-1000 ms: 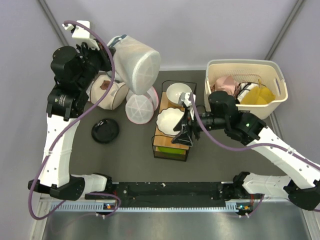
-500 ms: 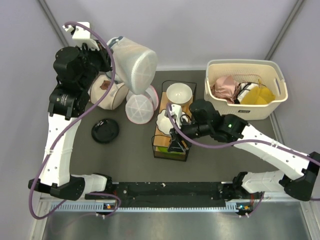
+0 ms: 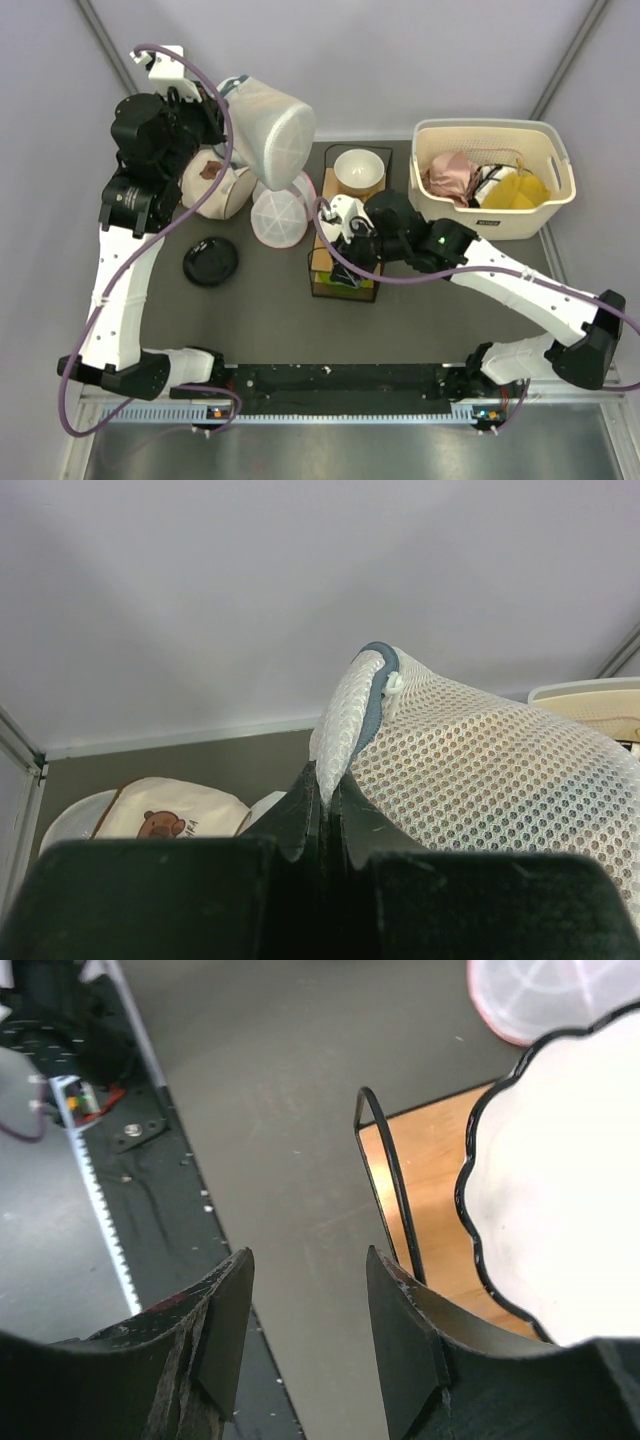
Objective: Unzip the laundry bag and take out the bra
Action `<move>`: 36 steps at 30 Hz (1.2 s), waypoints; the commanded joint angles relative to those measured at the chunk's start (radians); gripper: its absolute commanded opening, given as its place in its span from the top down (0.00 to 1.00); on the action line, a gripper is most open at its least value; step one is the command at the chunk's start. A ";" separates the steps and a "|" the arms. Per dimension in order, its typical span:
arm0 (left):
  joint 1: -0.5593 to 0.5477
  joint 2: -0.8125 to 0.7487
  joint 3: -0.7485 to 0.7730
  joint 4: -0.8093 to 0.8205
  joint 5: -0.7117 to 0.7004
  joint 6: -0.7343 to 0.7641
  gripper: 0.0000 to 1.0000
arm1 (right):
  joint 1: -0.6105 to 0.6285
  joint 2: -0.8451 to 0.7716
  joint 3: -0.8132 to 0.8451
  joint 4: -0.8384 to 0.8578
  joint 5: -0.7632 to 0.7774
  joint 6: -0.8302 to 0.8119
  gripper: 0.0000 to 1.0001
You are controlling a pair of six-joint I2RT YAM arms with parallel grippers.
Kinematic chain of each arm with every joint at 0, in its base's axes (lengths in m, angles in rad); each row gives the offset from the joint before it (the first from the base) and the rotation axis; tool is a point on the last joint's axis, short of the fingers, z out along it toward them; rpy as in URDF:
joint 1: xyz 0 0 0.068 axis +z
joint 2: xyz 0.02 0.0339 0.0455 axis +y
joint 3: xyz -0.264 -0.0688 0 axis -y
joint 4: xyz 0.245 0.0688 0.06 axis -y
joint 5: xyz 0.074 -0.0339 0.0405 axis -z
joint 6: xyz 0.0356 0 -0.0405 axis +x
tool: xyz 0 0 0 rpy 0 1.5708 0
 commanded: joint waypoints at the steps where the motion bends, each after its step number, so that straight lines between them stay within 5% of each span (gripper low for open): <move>1: 0.003 0.009 -0.004 0.103 0.008 -0.007 1.00 | -0.103 0.072 0.017 -0.049 0.176 -0.095 0.50; 13: 0.024 -0.008 -0.033 0.050 0.043 0.154 1.00 | -0.255 0.247 0.178 -0.021 0.083 -0.195 0.51; 26: 0.076 -0.186 -0.419 0.237 0.098 0.285 1.00 | -0.347 0.409 0.309 0.066 -0.005 -0.149 0.53; 36: 0.075 -0.330 -0.799 0.474 0.378 0.217 1.00 | -0.310 0.224 0.151 0.126 -0.069 -0.022 0.28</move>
